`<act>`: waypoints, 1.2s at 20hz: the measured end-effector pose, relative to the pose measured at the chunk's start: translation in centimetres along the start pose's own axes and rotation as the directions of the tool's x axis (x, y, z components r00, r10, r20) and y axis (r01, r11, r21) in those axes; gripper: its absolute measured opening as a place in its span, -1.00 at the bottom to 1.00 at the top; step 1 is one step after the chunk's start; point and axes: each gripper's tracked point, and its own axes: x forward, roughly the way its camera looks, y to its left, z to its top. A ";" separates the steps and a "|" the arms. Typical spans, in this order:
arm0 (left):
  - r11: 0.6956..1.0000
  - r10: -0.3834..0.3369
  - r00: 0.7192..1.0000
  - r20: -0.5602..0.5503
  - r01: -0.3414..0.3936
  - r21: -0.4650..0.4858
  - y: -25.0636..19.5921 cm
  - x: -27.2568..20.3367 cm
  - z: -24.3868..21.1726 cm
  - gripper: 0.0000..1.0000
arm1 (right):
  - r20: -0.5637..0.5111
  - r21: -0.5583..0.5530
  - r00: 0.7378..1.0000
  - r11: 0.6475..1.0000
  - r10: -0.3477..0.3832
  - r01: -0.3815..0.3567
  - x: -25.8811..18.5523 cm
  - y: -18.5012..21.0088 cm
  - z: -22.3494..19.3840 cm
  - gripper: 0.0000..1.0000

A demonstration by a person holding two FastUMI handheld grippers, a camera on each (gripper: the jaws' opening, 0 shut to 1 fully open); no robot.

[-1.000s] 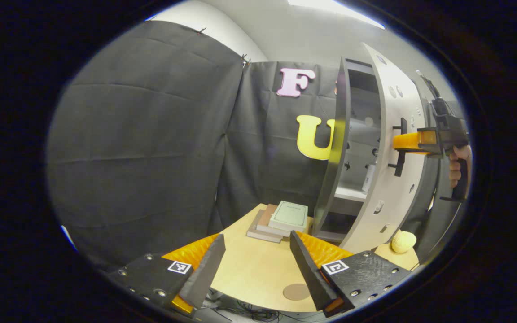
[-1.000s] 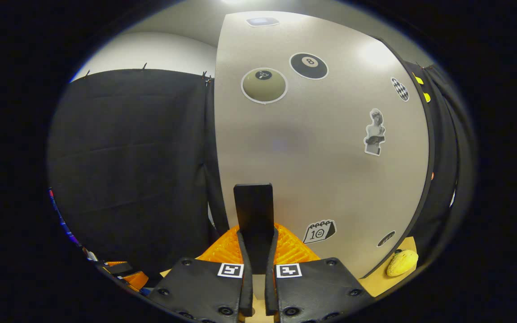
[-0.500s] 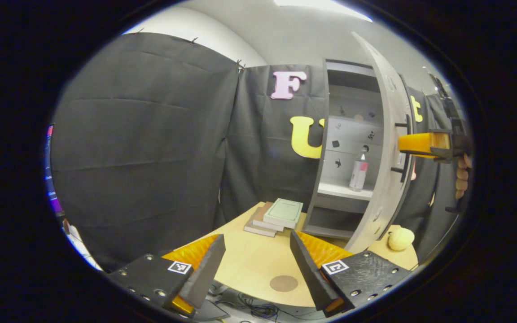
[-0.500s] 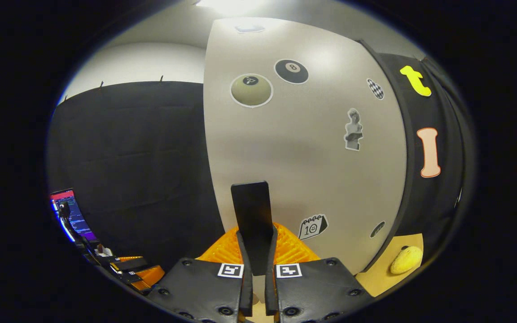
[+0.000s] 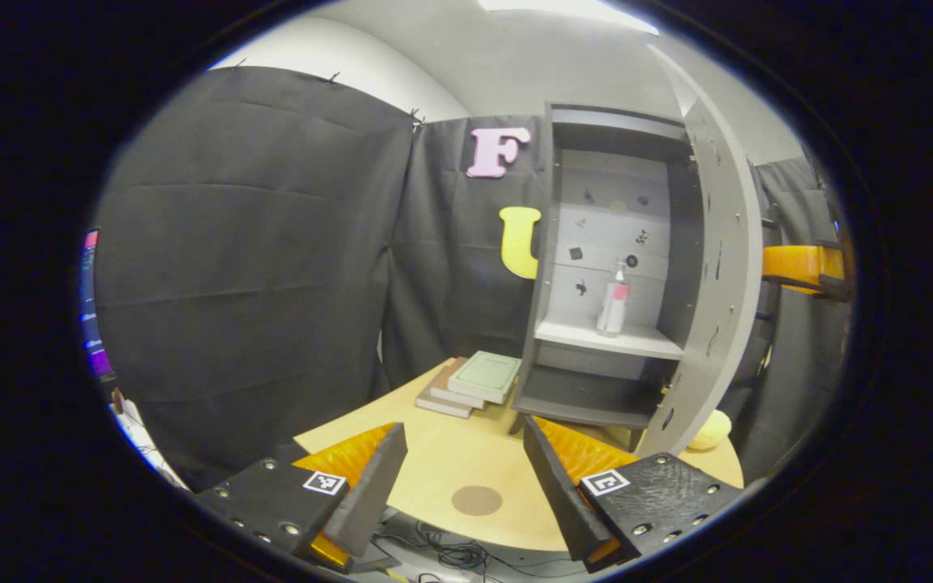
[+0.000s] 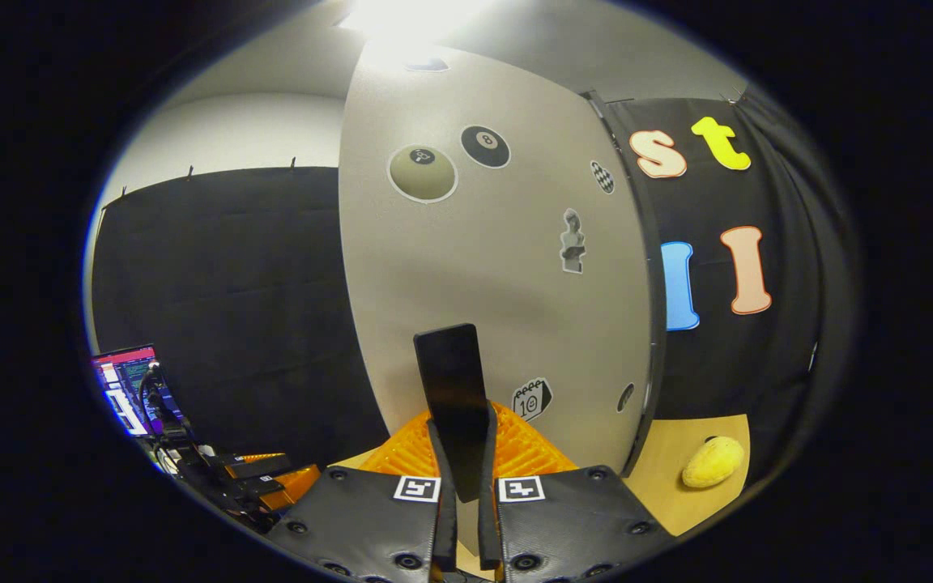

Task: Open the cabinet door with the right hand, grasp the bottle in the cabinet with the left hand and place it on the coaster, then close the cabinet door with the right hand.

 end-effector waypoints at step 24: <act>0.850 -0.517 0.853 -0.070 0.522 0.070 -4.8 13.9 1.7 0.75 | -0.007 0.118 0.751 0.745 -0.661 0.657 -6.5 -6.2 -0.6 -0.92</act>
